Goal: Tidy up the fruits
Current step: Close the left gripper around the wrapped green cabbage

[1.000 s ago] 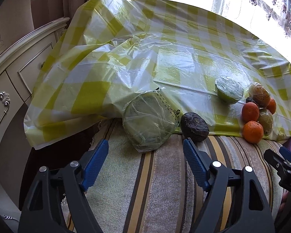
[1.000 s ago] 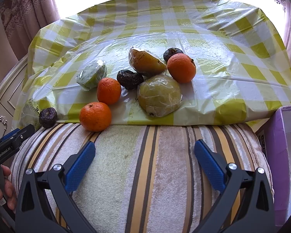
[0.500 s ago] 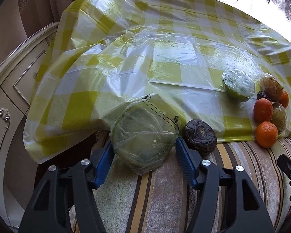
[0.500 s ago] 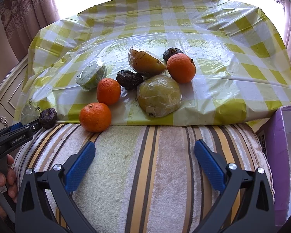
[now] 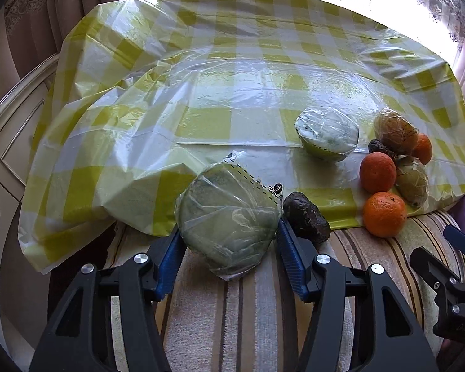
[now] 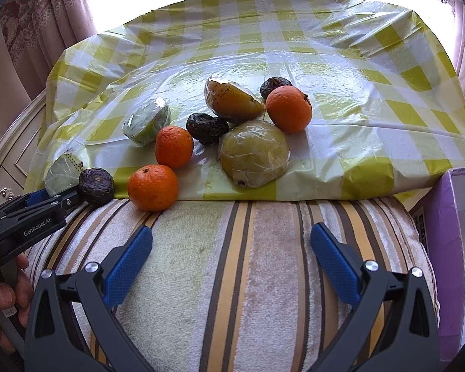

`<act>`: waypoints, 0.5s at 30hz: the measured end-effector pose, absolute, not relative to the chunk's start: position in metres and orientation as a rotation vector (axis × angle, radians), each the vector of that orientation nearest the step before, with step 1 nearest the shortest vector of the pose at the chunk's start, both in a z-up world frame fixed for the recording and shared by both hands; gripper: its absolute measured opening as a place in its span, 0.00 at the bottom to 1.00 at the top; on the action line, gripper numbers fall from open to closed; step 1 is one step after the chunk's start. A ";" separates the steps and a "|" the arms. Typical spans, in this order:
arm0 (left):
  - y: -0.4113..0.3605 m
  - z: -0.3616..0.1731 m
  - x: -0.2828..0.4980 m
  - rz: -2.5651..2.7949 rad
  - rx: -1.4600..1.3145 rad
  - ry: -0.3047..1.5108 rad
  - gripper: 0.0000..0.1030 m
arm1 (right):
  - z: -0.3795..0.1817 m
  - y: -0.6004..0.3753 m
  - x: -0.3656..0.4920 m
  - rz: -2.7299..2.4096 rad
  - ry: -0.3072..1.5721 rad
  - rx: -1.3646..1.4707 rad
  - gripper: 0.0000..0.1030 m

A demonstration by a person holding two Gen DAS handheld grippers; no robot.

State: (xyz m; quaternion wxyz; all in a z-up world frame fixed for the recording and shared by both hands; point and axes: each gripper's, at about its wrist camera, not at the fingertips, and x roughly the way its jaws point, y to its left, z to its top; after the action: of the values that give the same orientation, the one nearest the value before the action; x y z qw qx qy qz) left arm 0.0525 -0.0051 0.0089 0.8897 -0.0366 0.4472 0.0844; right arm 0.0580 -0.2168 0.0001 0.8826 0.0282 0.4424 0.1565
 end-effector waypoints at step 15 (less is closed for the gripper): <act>0.011 0.008 0.042 0.223 -0.165 0.915 0.54 | 0.009 -0.238 0.062 0.315 0.893 0.125 0.99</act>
State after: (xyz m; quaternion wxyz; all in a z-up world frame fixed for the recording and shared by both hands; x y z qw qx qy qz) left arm 0.0423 0.0113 0.0080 0.8880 -0.0793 0.4401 0.1071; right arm 0.0615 -0.2378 0.0091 0.8882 0.0600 0.4295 0.1516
